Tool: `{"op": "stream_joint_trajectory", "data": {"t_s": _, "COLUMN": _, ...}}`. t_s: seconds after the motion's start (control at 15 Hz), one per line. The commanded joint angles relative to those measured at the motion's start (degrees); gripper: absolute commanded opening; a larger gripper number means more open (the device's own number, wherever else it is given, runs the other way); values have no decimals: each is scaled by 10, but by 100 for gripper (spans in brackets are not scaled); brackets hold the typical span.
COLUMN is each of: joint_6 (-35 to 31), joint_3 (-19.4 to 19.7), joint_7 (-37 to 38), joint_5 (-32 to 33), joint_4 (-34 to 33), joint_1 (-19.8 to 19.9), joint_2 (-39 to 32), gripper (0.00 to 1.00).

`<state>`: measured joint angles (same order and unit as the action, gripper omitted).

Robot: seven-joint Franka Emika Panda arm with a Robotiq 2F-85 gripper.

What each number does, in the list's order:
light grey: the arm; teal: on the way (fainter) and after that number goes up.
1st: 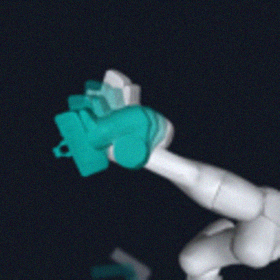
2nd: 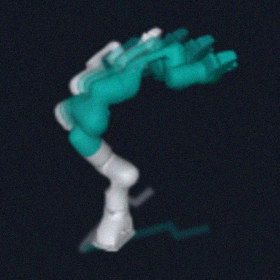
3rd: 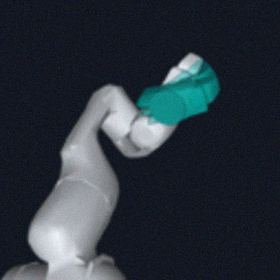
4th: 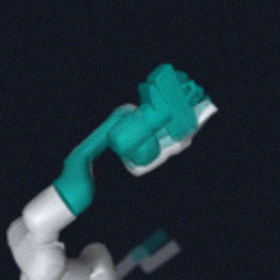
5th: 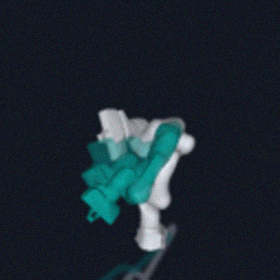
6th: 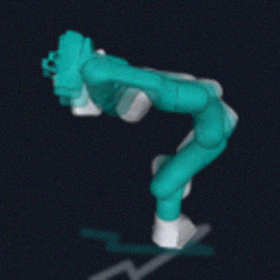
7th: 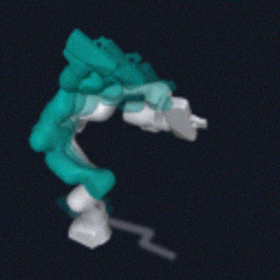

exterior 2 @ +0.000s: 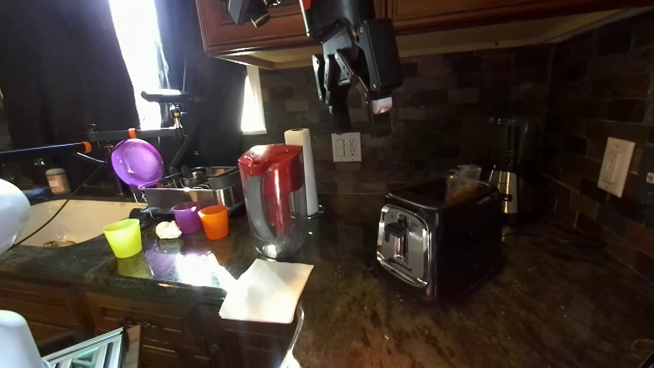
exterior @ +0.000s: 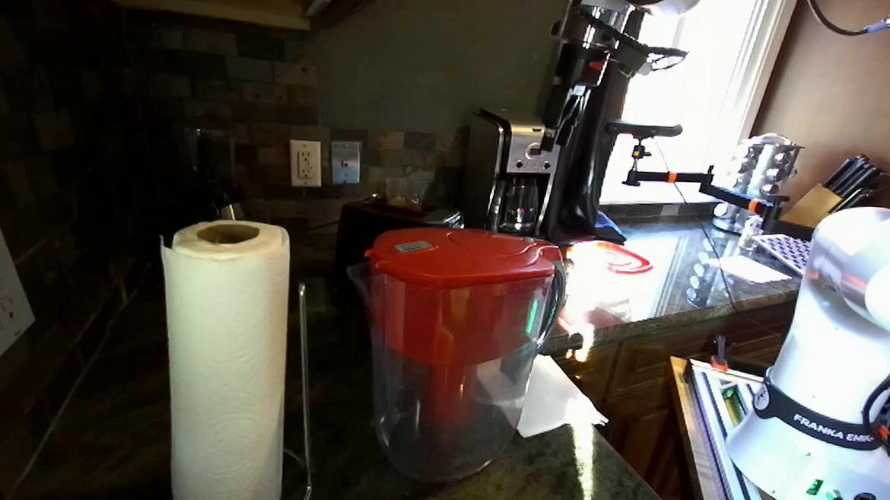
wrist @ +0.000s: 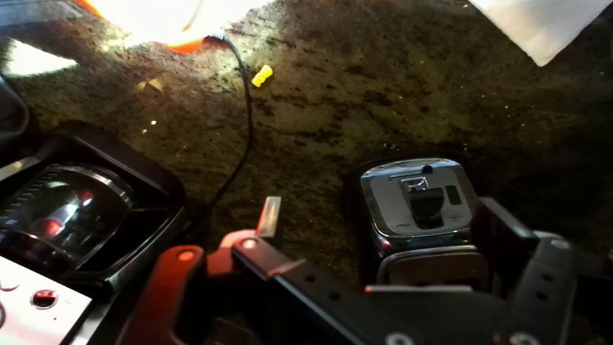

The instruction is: Move the object from the toaster and place it on the counter

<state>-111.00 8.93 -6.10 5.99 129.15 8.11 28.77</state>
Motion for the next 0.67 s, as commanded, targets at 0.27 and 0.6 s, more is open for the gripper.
{"op": "stream_joint_trajectory", "data": {"t_s": 0.27, "joint_6": -64, "joint_3": 7, "joint_7": -32, "joint_5": -53, "joint_4": -63, "joint_1": -28, "joint_2": -97, "gripper": 100}}
{"op": "stream_joint_trajectory", "data": {"t_s": 0.6, "joint_6": -89, "joint_3": -2, "joint_7": -16, "joint_5": -55, "joint_4": -150, "joint_1": -27, "joint_2": -202, "gripper": 100}}
